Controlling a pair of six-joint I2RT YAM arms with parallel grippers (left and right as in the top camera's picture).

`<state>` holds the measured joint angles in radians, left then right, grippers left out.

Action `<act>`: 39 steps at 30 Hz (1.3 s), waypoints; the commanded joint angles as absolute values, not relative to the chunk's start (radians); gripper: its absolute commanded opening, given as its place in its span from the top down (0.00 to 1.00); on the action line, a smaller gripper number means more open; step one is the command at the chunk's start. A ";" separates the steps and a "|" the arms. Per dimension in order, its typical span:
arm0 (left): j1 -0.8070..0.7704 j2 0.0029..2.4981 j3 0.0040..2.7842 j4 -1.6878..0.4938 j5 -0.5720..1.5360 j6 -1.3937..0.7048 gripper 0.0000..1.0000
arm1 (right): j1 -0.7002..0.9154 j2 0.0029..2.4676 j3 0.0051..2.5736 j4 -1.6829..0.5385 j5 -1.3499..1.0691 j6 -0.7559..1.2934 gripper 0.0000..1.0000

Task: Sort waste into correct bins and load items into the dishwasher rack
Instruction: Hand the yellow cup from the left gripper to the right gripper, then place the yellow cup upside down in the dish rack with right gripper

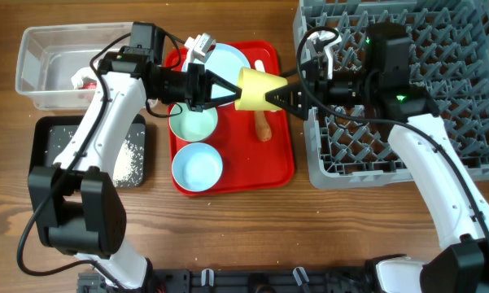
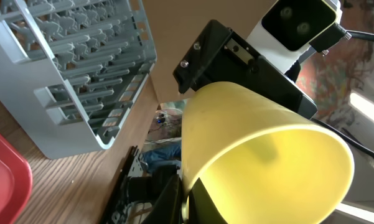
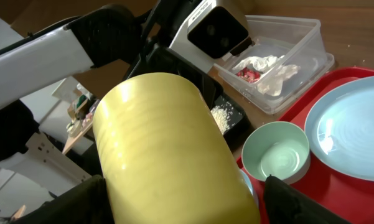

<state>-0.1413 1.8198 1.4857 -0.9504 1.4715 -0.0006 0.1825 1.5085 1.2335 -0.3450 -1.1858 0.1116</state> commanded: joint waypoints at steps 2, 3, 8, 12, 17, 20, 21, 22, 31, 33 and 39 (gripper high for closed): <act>-0.144 1.800 1.498 -0.934 1.530 0.022 0.96 | 0.184 1.526 1.248 -0.336 -1.206 0.107 0.33; -0.144 1.800 1.498 -0.931 1.530 0.022 0.96 | 0.184 1.526 1.248 -0.337 -1.232 0.106 0.33; -0.144 1.800 1.498 -0.881 1.576 0.011 0.96 | 0.203 1.534 1.248 -0.348 -1.243 0.101 0.24; -0.144 1.800 1.498 -0.878 1.576 0.012 0.96 | 0.222 1.554 1.248 -0.339 -1.243 0.103 0.27; -0.144 1.800 1.498 -0.878 1.570 0.016 0.76 | 0.219 1.552 1.248 -0.293 -1.258 0.135 0.46; -0.144 1.800 1.498 -0.878 1.513 0.016 0.48 | 0.154 1.531 1.248 -0.311 -1.258 0.160 0.48; -0.144 1.800 1.498 -0.878 1.489 0.015 0.41 | 0.117 1.522 1.248 -0.336 -1.257 0.159 0.48; -0.144 1.800 1.498 -0.878 1.465 0.015 0.37 | 0.073 1.512 1.248 -0.374 -1.246 0.156 0.48; -0.153 1.800 1.498 -0.935 0.823 0.015 0.29 | -0.112 1.340 1.511 -1.303 -0.292 0.109 0.46; -0.169 1.800 1.498 -0.954 0.699 0.015 0.29 | -0.101 1.341 1.541 -1.441 -0.137 0.149 0.46; -0.268 1.801 1.498 -0.959 0.471 0.015 0.27 | -0.072 1.493 1.536 -1.522 -0.028 0.217 0.46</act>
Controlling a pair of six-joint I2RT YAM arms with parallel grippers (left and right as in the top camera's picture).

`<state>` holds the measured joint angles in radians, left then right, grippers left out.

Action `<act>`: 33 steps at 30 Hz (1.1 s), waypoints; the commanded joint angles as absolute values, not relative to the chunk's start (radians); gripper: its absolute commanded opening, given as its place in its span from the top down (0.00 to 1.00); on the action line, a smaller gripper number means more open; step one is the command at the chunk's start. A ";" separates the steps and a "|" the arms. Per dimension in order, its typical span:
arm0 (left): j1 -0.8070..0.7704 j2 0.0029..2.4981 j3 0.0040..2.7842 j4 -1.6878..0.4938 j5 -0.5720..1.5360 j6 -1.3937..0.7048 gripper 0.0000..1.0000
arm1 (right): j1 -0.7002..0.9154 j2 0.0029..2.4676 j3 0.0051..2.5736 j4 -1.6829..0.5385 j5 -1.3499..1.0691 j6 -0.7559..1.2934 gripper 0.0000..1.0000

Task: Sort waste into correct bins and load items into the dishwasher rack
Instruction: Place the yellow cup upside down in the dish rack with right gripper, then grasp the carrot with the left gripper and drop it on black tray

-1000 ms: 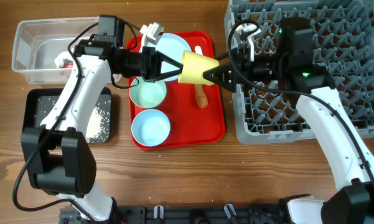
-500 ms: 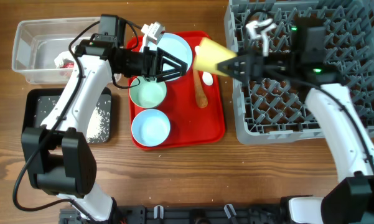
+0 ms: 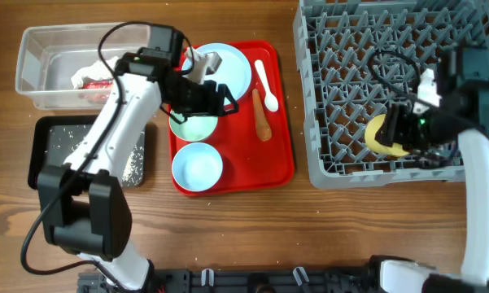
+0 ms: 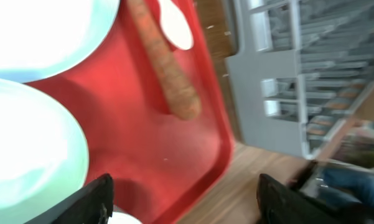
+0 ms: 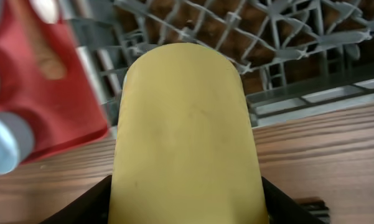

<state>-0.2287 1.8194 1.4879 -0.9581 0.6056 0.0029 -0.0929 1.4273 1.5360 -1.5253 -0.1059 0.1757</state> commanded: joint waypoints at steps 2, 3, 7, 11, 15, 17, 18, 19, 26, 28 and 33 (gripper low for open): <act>-0.294 1.801 1.498 -0.958 0.432 0.015 0.26 | -0.038 1.573 1.536 -1.514 -0.015 0.239 0.45; -0.307 1.801 1.498 -0.958 0.409 0.015 0.26 | -0.027 1.597 1.536 -1.513 -0.015 0.239 0.44; -0.324 1.801 1.498 -0.958 0.392 0.014 0.26 | 0.001 1.703 1.504 -1.488 -0.008 0.246 0.41; -0.324 1.801 1.498 -0.959 0.392 0.010 0.26 | 0.001 1.770 1.451 -1.437 0.011 0.262 0.39; -0.327 1.801 1.498 -0.958 0.391 -0.008 0.25 | 0.001 1.771 1.457 -1.426 0.010 0.262 0.00; -0.338 1.801 1.498 -0.958 0.391 -0.008 0.25 | 0.001 1.769 1.492 -1.442 0.000 0.260 0.00; -0.345 1.803 1.498 -0.957 0.391 -0.008 0.25 | 0.001 1.767 1.520 -1.452 0.000 0.261 0.00; -0.357 1.806 1.498 -0.955 0.391 -0.008 0.25 | 0.001 1.758 1.568 -1.465 -0.001 0.261 0.00; -0.514 1.895 1.498 -0.787 0.233 -0.274 0.28 | 0.001 1.654 1.711 -1.472 0.000 0.261 0.00; -0.599 1.965 1.498 -0.720 0.097 -0.390 0.28 | 0.001 1.652 1.710 -1.474 0.000 0.261 0.00; -0.673 2.107 1.498 -0.680 -0.068 -0.590 0.29 | 0.001 1.652 1.709 -1.474 0.000 0.249 0.00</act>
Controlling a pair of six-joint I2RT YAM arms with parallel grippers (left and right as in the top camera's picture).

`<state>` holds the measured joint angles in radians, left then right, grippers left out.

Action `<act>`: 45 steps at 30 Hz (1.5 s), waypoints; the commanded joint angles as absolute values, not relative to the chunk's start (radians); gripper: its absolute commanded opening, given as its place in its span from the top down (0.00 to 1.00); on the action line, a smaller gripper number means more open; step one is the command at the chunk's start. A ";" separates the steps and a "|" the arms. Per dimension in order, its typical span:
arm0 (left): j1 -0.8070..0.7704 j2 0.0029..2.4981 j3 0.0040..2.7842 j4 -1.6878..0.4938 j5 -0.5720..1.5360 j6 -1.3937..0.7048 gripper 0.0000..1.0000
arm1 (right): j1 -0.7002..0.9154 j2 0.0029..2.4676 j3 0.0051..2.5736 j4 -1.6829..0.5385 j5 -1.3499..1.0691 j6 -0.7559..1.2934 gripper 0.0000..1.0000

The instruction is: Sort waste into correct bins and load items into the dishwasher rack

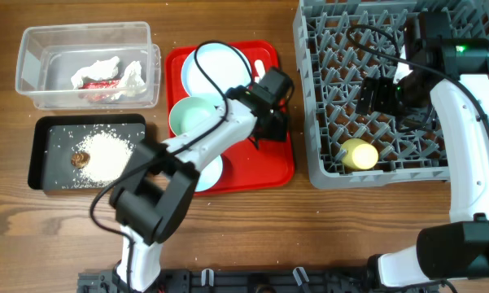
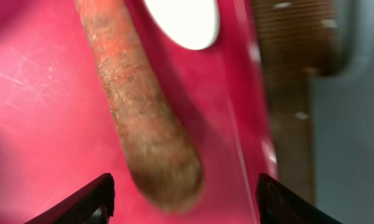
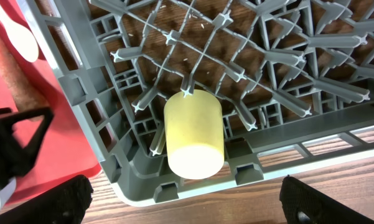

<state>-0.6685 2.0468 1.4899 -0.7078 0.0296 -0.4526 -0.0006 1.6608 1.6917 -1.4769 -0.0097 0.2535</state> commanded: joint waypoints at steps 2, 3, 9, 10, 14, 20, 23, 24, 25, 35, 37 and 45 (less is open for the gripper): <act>-0.670 2.143 1.498 -0.642 -0.077 -0.614 0.31 | 0.001 1.652 1.709 -1.474 0.000 0.236 0.00; -0.668 2.153 1.498 -0.630 -0.079 -0.614 0.31 | 0.001 1.652 1.709 -1.473 0.001 0.235 0.00; -0.669 2.173 1.498 -0.585 -0.081 -0.614 0.81 | 0.001 1.652 1.709 -1.459 0.000 0.227 0.00; -0.669 2.173 1.498 -0.593 -0.081 -0.614 0.85 | 0.001 1.652 1.709 -1.459 0.000 0.227 0.00; -0.659 2.118 1.499 -0.642 -0.081 -0.610 0.92 | 0.001 1.652 1.709 -1.459 0.000 0.227 0.00; -0.547 1.775 1.529 -0.867 -0.081 -0.606 0.91 | 0.001 1.652 1.709 -1.457 0.000 0.216 0.00; -0.391 1.619 1.529 -1.015 -0.119 -0.607 0.92 | 0.001 1.652 1.709 -1.454 0.000 0.216 0.00; -0.311 1.580 1.529 -1.071 -0.148 -0.608 0.92 | 0.001 1.652 1.709 -1.452 0.000 0.216 0.00; -0.249 1.562 1.529 -1.108 -0.160 -0.608 0.93 | 0.001 1.652 1.709 -1.451 0.000 0.216 0.00; 0.358 1.554 1.149 -0.918 -0.078 -0.720 0.96 | 0.001 1.652 1.709 -1.450 0.000 0.216 0.00; 0.358 1.554 1.039 -0.794 -0.068 -0.745 0.95 | 0.001 1.652 1.709 -1.456 0.000 0.216 0.00; 0.358 1.554 0.896 -0.634 -0.068 -0.775 0.66 | 0.001 1.652 1.709 -1.456 -0.001 0.216 0.00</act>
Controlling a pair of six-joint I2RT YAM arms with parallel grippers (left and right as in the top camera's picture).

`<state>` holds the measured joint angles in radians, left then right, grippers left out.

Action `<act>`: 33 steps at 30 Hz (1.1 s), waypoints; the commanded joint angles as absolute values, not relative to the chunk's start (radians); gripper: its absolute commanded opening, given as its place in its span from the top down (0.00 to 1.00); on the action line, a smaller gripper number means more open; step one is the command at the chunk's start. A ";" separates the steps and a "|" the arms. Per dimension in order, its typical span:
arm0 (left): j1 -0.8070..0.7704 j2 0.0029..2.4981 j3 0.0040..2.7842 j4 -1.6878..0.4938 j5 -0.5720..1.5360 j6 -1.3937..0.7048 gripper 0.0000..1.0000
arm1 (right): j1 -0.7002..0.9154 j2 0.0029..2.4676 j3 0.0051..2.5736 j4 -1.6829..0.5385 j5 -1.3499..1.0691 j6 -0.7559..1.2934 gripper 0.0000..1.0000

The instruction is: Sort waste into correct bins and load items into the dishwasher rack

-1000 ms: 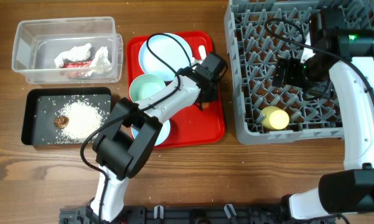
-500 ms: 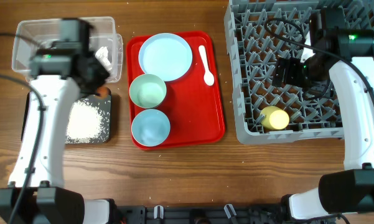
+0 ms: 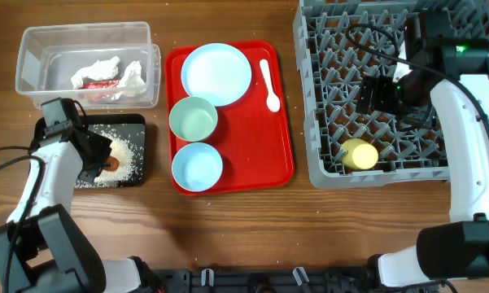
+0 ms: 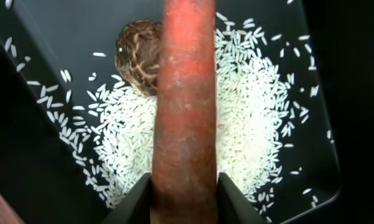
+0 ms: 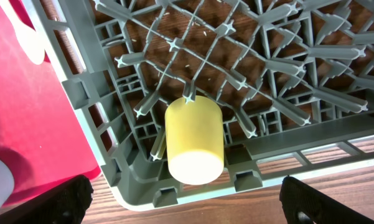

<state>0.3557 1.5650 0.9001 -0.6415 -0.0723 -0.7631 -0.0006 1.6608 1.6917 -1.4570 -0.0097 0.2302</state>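
Note:
An orange-brown carrot (image 4: 185,106) hangs over the black tray (image 4: 25,162) of rice, with my left gripper (image 4: 184,186) shut on its near end. Overhead, that gripper (image 3: 104,159) sits at the tray's middle. A brown round lump (image 4: 139,57) lies in the rice beside the carrot. A yellow cup (image 5: 194,140) lies on its side in the grey dishwasher rack (image 5: 87,93), near its front left corner. My right gripper (image 5: 187,205) hovers open above the cup, nothing between its fingers. Overhead, the cup (image 3: 358,153) and right gripper (image 3: 374,94) show over the rack (image 3: 325,172).
The red tray (image 3: 277,155) holds a pale blue plate (image 3: 217,73), a green bowl (image 3: 194,118), a blue bowl (image 3: 197,167) and a white spoon (image 3: 269,84). A clear bin (image 3: 41,45) with crumpled wrappers stands at the back left, behind the black tray (image 3: 140,175).
My left gripper was open around the carrot on the red tray; now it is shut on the carrot over the black rice tray at the left. The right arm and cup are unchanged.
Both grippers were at the yellow cup above the red tray. Then my right gripper held the cup over the rack's front while the left was open above the tray. Then the cup lay in the rack, and my left gripper straddled the carrot, now held over the black tray.

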 commanded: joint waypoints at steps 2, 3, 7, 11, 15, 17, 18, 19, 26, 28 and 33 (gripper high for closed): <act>0.358 1.554 0.896 -0.632 -0.068 -0.766 0.54 | 0.001 1.652 1.709 -1.454 -0.001 0.209 0.00; 0.358 1.554 0.897 -0.631 -0.068 -0.763 0.44 | 0.001 1.652 1.709 -1.451 -0.001 0.210 0.00; 0.358 1.542 0.926 -0.653 -0.052 -0.669 0.32 | 0.001 1.652 1.709 -1.435 -0.008 0.190 0.00; 0.334 1.467 1.086 -0.806 0.088 -0.443 0.31 | 0.016 1.652 1.709 -1.369 -0.180 0.091 0.02; 0.156 1.404 1.278 -0.955 0.115 -0.344 0.28 | 0.150 1.652 1.709 -1.229 -0.219 0.099 0.03; -0.027 1.404 1.336 -0.944 0.114 -0.343 0.26 | 0.211 1.652 1.709 -1.159 -0.221 0.144 0.03; -0.102 1.407 1.336 -0.921 0.104 -0.343 0.25 | 0.230 1.652 1.709 -1.137 -0.220 0.160 0.03; -0.149 1.414 1.335 -0.911 0.083 -0.344 0.25 | 0.238 1.652 1.709 -1.129 -0.220 0.161 0.03; -0.311 1.509 1.335 -0.919 0.021 -0.376 0.27 | 0.311 1.684 1.709 -1.073 -0.294 0.217 0.08; -0.266 1.505 1.336 -0.917 0.014 -0.439 0.23 | 0.366 1.724 1.709 -1.012 -0.294 0.267 0.12; -0.062 1.468 1.335 -0.947 0.014 -0.479 0.15 | 0.543 1.922 1.709 -0.777 -0.294 0.469 0.30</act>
<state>-0.1333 1.5047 1.3178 -0.9398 0.0273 -0.4511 0.4942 1.8347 1.6932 -0.8261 -0.2768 0.3534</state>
